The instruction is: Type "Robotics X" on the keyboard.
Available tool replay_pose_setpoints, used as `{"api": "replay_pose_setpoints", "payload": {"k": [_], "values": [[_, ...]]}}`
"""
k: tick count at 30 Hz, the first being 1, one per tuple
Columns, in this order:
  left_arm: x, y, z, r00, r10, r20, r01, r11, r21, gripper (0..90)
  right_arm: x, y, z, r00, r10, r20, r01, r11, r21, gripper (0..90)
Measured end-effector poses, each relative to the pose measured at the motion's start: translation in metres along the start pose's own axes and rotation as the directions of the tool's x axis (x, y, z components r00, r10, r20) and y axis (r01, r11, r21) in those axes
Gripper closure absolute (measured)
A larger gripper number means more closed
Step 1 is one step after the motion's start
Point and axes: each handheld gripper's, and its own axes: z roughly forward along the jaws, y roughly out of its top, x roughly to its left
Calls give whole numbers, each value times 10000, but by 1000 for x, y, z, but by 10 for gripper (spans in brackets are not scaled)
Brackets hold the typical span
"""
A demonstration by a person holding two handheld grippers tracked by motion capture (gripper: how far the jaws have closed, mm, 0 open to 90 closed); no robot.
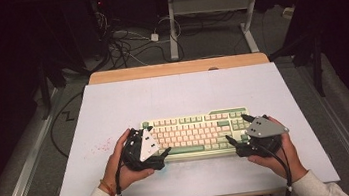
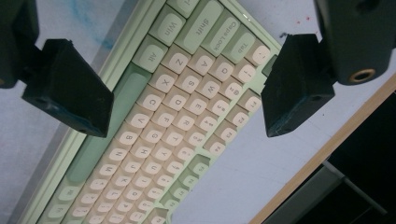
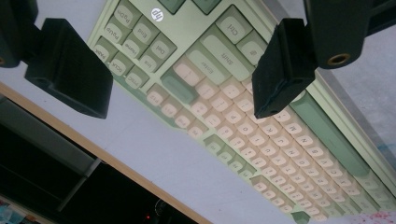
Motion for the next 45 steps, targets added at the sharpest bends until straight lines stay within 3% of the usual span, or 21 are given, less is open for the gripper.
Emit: {"api": "replay_pose_setpoints", "payload": {"k": [12,21,45], "values": [[-2,-10,-8,9999,129,-19,-129,9999,42,157,1,-5,-8,9995,-298,106,296,9995,119,205],[-4,-17,-15,9998,206,-23,-206,9998,-48,157,0,-10,-16,9995,-263,176,261,9996,138,205],[6,-50,-32,9984,-367,-421,380,9989,292,157,-7,-26,-30,9994,-64,354,55,9997,253,205]]}}
